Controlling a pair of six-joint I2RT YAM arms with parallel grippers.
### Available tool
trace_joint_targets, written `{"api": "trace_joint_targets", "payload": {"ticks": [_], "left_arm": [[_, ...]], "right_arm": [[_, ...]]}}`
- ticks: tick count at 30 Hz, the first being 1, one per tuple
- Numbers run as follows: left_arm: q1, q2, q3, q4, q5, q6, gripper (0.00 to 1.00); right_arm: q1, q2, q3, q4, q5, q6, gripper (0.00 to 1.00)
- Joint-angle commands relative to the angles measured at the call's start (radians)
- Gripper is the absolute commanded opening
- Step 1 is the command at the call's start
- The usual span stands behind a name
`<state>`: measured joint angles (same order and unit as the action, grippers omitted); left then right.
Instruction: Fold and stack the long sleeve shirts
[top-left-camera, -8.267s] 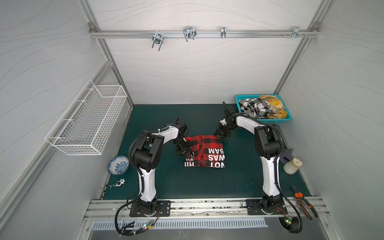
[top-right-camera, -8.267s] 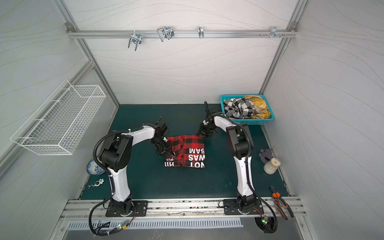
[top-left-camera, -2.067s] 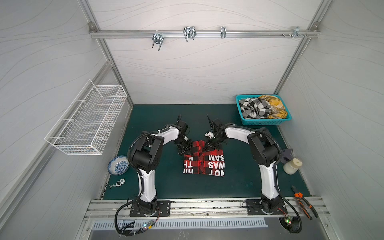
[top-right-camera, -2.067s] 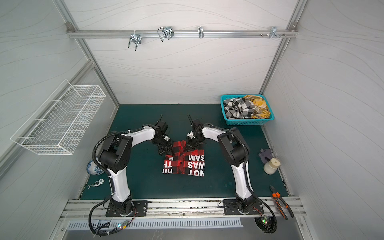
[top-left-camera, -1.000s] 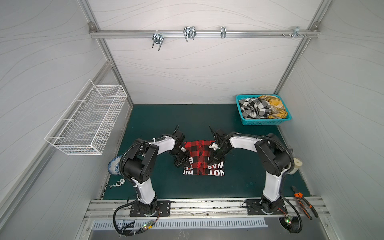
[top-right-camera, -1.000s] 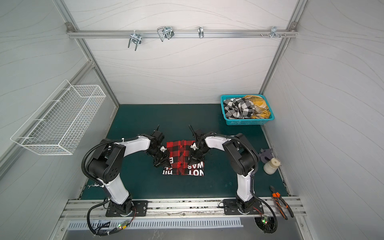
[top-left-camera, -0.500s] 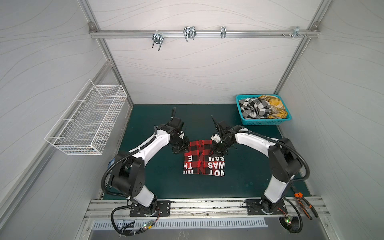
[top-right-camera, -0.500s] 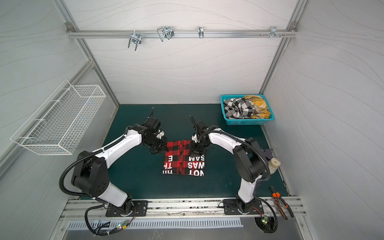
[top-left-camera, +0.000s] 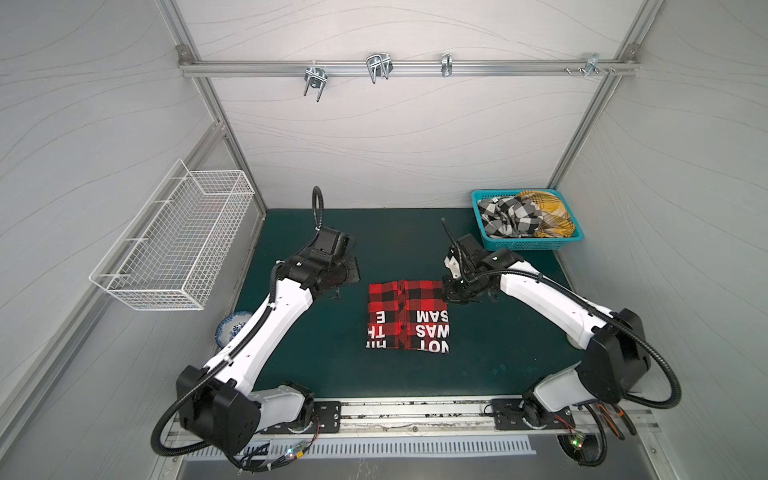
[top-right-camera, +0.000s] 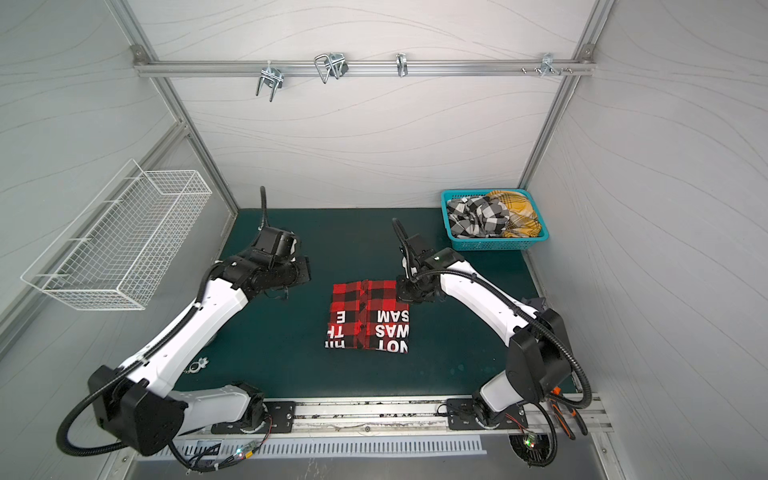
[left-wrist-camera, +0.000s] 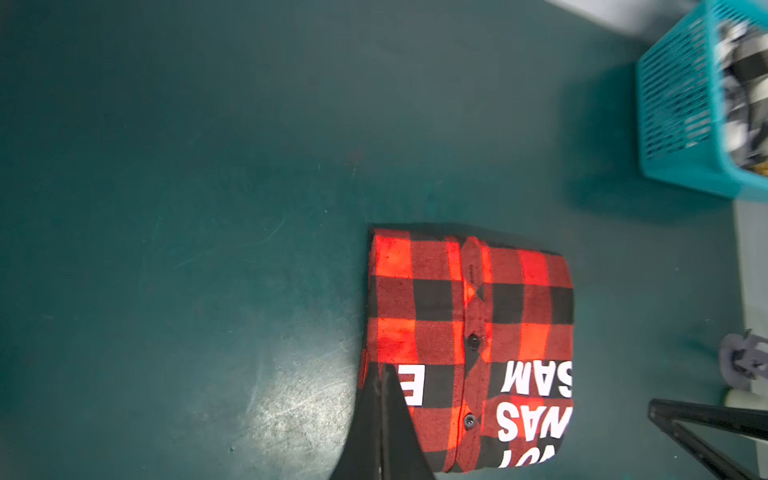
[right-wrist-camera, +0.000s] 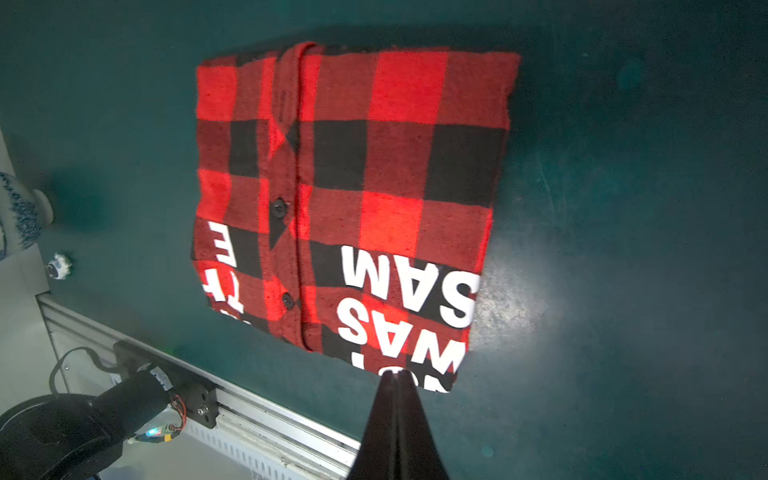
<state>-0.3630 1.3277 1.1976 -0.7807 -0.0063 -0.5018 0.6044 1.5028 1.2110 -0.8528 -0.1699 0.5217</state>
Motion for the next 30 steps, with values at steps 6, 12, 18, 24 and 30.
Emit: {"api": "trace_joint_targets", "payload": {"ticks": [6,12,18,24,30], "left_arm": [[0.01,0.358,0.098,0.008,0.345,-0.009,0.0],[0.012,0.529,0.161,0.04,0.418,-0.038,0.0],[0.012,0.621,0.168,0.052,0.395,-0.045,0.0],[0.013,0.685,0.172,0.021,0.362,-0.011,0.0],[0.012,0.582,0.199,-0.012,0.363,-0.028,0.0]], "right_arm": [[-0.138,0.202,0.036,0.111,-0.222,-0.043,0.01],[-0.156,0.382,0.127,0.168,-0.3,-0.036,0.01],[-0.182,0.531,0.193,0.195,-0.328,-0.018,0.01],[-0.184,0.578,0.243,0.173,-0.337,-0.034,0.03],[-0.18,0.475,0.262,0.103,-0.332,-0.051,0.06]]}}
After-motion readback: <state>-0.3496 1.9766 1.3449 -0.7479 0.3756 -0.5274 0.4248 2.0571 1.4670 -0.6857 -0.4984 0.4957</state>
